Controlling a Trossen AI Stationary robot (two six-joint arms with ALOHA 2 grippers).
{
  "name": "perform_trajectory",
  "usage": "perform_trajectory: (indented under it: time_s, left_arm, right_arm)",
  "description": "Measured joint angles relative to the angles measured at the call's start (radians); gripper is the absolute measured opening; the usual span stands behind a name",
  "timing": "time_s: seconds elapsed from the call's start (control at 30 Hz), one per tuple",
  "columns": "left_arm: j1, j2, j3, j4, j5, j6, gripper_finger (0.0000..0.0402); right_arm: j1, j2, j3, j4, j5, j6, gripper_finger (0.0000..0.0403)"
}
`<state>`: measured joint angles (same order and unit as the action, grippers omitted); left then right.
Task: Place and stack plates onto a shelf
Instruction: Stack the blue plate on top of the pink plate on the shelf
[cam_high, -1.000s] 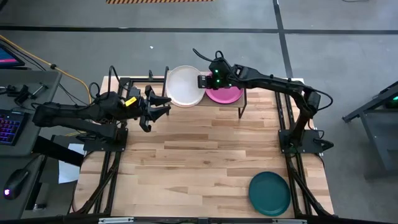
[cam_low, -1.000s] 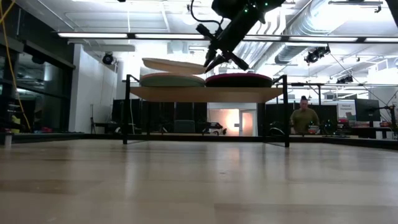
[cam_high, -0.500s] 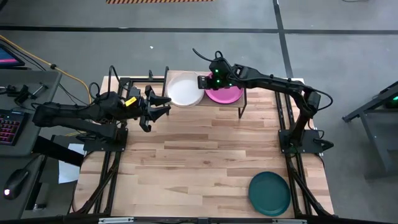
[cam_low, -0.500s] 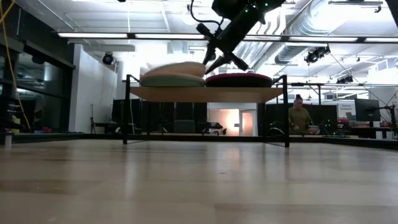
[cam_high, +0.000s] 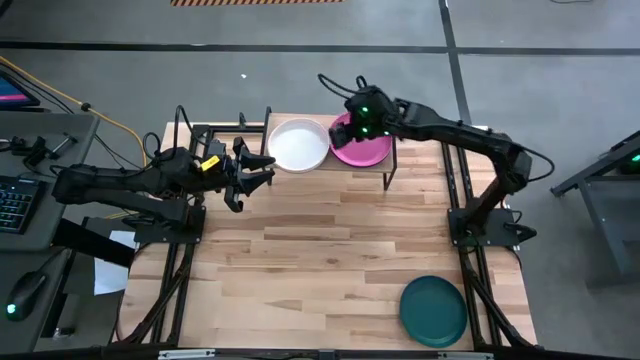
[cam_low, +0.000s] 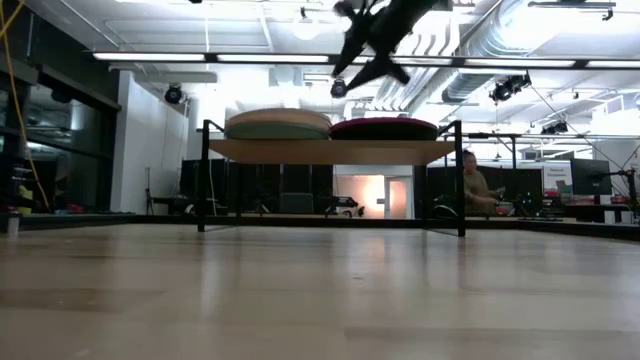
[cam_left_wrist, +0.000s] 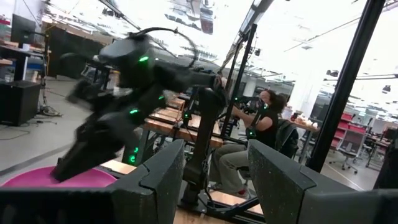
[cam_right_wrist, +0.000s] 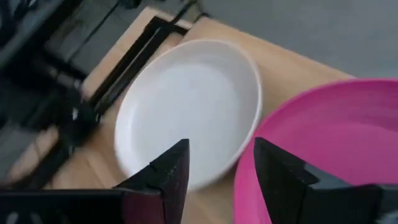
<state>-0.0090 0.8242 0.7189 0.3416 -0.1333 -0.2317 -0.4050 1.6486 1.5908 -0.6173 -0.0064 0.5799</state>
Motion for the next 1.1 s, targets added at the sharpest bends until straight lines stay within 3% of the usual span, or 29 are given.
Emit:
perform_trajectory:
  time_s: [0.17, 0.33, 0.47, 0.63, 0.8, 0.97, 1.1]
  left_arm:
    - [0.0, 0.0, 0.001, -0.005, 0.0, 0.0, 0.0168]
    - [0.0, 0.0, 0.001, -0.006, 0.0, 0.0, 0.0168]
    - [0.0, 0.0, 0.001, -0.007, 0.0, 0.0, 0.0168]
    - [0.0, 0.0, 0.001, -0.008, 0.0, 0.0, 0.0168]
    - [0.0, 0.0, 0.001, -0.008, 0.0, 0.0, 0.0168]
    - [0.0, 0.0, 0.001, -0.008, -0.002, 0.0, 0.0168]
    - [0.0, 0.0, 0.001, -0.008, -0.004, -0.01, 0.0168]
  right_arm:
    - [0.086, -0.125, -0.049, -0.131, 0.028, -0.124, 0.0161]
    - [0.2, -0.289, -0.272, -0.136, 0.086, -0.078, 0.0161]
    - [0.303, -0.443, -0.5, 0.003, 0.093, 0.063, 0.0161]
    - [0.417, -0.597, -0.696, 0.322, 0.143, 0.117, 0.0161]
    - [0.469, -0.666, -0.772, 0.573, 0.248, -0.019, 0.0161]
    - [0.471, -0.671, -0.774, 0.658, 0.263, -0.242, 0.0161]
    - [0.471, -0.671, -0.774, 0.68, 0.263, -0.287, 0.0161]
